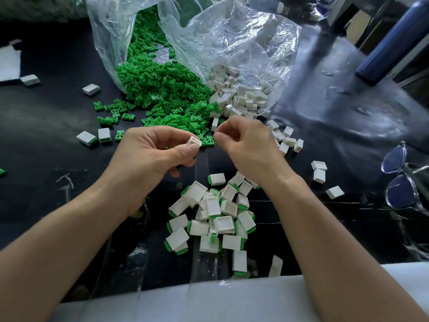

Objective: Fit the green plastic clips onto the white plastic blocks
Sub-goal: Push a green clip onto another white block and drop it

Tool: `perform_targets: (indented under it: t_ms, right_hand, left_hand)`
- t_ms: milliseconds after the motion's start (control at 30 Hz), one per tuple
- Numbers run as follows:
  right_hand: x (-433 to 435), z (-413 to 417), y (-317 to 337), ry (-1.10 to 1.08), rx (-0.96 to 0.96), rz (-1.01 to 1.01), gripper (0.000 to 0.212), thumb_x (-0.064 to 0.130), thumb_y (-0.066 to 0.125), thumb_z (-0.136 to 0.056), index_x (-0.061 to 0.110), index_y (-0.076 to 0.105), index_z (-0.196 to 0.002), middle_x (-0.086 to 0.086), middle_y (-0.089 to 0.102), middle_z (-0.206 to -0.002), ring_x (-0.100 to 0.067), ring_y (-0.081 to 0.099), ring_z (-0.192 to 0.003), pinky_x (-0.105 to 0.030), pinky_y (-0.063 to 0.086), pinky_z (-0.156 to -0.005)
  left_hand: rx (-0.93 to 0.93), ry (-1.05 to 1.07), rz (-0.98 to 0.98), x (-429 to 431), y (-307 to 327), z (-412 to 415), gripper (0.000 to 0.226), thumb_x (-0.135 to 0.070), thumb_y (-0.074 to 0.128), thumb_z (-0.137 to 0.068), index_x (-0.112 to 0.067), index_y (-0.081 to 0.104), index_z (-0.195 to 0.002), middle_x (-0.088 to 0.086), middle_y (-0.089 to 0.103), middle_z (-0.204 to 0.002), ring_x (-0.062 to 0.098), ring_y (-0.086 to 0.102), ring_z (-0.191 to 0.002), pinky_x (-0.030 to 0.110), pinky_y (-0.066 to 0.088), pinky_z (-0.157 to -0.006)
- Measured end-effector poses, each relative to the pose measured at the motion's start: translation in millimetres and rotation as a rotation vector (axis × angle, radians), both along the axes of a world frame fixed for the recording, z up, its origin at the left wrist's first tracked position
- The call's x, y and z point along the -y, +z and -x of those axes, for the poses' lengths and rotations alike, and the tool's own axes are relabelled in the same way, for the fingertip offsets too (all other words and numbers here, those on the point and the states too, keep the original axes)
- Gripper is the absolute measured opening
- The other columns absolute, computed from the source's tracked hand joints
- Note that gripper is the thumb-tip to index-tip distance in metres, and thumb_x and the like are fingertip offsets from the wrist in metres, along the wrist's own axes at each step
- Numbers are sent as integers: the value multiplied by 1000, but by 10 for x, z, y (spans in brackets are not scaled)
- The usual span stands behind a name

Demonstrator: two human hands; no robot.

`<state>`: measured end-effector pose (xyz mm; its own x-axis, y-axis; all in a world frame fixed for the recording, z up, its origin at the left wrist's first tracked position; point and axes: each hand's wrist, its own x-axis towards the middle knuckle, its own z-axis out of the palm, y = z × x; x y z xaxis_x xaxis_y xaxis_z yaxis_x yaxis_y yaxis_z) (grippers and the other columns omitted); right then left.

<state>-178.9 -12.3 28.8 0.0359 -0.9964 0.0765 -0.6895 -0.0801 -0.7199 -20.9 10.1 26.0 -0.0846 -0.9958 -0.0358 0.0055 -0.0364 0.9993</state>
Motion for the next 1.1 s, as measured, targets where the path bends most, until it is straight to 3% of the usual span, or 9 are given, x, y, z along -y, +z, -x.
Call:
perform_targets:
  t_ms: [133, 300, 467, 667, 767, 833, 900, 1100]
  right_hand:
    - [22, -26, -83, 3, -255, 71, 25, 18, 56, -90, 19, 64, -113, -4, 58, -108, -20, 54, -100, -31, 42, -90]
    - [57, -62, -153, 82, -426, 11, 40, 24, 51, -93, 22, 48, -133, -6, 48, -121, -24, 41, -119, -33, 35, -95]
    - [74, -76, -168, 82, -466, -9, 35, 28, 52, -92, 20, 53, -126, -6, 46, -118, -24, 41, -118, -34, 34, -95]
    - [80, -54, -171, 79, -452, 48, 20, 23, 48, -94, 17, 59, -109, -5, 52, -109, -23, 46, -108, -30, 34, -85]
    - [73, -33, -111, 21, -266, 88, 19, 17, 45, -94, 13, 63, -99, -1, 59, -92, -21, 53, -93, -26, 34, -75]
    - [60, -23, -43, -14, 7, 52, 17, 15, 46, -94, 15, 63, -91, 1, 61, -81, -18, 59, -81, -25, 42, -73]
    - [25, -30, 5, 19, 251, -16, 18, 11, 48, -94, 21, 60, -85, 3, 62, -75, -5, 60, -67, -18, 47, -61]
    - [-47, -88, 58, 169, 412, -75, 23, 2, 53, -91, 22, 58, -79, 3, 62, -67, -5, 58, -59, -16, 49, -55]
  left_hand:
    - [3, 9, -15, 2, -4, -9, 6, -11, 70, -70, -15, 70, -74, -2, 70, -63, 6, 65, -55, 17, 46, -45]
    - [4, 6, -20, -3, 16, -11, 8, -14, 70, -67, -16, 70, -75, -3, 70, -64, 5, 65, -56, 16, 46, -46]
    - [3, 2, -21, -9, 20, -9, 7, -14, 70, -67, -16, 70, -74, -3, 70, -63, 6, 65, -56, 16, 46, -46]
    - [19, -10, -24, -3, -2, -8, 10, -5, 69, -73, -15, 70, -76, -3, 71, -63, 6, 66, -57, 14, 48, -48]
    - [25, -15, -25, -1, -6, -8, 11, -5, 69, -74, -15, 70, -76, -3, 71, -63, 5, 66, -58, 14, 48, -48]
    - [28, -15, -27, -3, -8, -9, 9, -6, 69, -74, -15, 70, -75, -2, 70, -63, 5, 66, -58, 13, 48, -48]
    - [34, -14, -26, -5, -6, -11, 7, -8, 69, -74, -15, 70, -75, -1, 70, -62, 4, 65, -58, 13, 48, -49]
    - [24, 9, -54, 0, 4, -20, 11, -18, 68, -67, -13, 69, -76, 4, 72, -69, 8, 66, -57, 17, 51, -50]
